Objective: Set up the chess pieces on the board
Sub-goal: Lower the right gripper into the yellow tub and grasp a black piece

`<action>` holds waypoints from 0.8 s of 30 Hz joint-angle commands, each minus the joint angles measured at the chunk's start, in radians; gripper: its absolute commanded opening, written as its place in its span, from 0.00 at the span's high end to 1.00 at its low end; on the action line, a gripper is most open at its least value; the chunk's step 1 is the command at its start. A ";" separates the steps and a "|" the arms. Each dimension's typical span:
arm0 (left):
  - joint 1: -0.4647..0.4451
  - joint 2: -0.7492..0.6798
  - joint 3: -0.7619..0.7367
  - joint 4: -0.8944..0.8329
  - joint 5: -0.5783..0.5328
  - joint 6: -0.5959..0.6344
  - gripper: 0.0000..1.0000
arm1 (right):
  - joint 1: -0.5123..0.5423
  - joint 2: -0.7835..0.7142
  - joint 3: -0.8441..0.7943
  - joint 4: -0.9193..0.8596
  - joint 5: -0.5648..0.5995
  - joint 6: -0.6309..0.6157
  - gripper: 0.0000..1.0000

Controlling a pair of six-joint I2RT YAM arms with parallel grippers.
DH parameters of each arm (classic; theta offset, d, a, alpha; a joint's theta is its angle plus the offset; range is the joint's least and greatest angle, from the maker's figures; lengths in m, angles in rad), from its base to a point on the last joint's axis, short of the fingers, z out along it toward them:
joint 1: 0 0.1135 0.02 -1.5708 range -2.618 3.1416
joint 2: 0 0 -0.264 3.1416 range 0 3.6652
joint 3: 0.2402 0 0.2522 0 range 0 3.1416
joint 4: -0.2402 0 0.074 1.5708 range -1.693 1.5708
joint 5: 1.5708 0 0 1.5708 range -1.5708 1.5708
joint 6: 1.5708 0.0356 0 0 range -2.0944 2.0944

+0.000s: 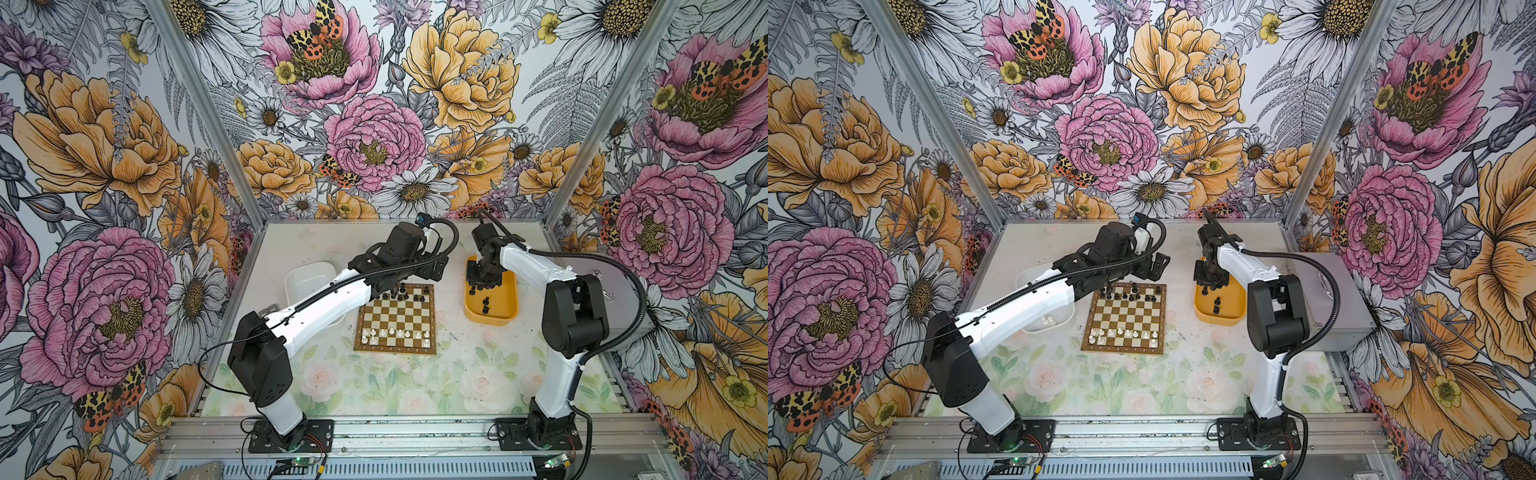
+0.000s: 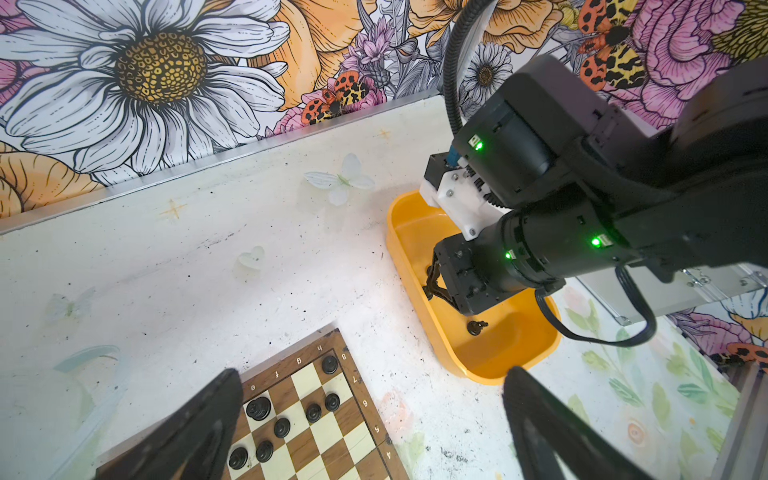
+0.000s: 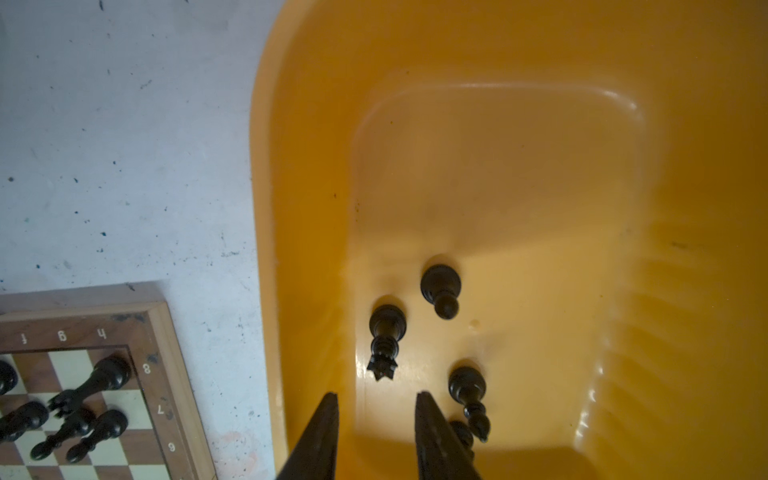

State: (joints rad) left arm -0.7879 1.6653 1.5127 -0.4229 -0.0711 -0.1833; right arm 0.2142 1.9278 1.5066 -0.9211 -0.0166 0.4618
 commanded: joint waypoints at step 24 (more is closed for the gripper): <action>-0.001 0.017 0.036 -0.021 -0.040 0.002 0.01 | -0.019 0.075 0.018 0.031 -0.015 -0.011 0.70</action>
State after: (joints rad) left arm -0.7879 1.6653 1.5131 -0.4324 -0.0895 -0.1833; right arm 0.2031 1.9800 1.5070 -0.9028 -0.0235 0.4614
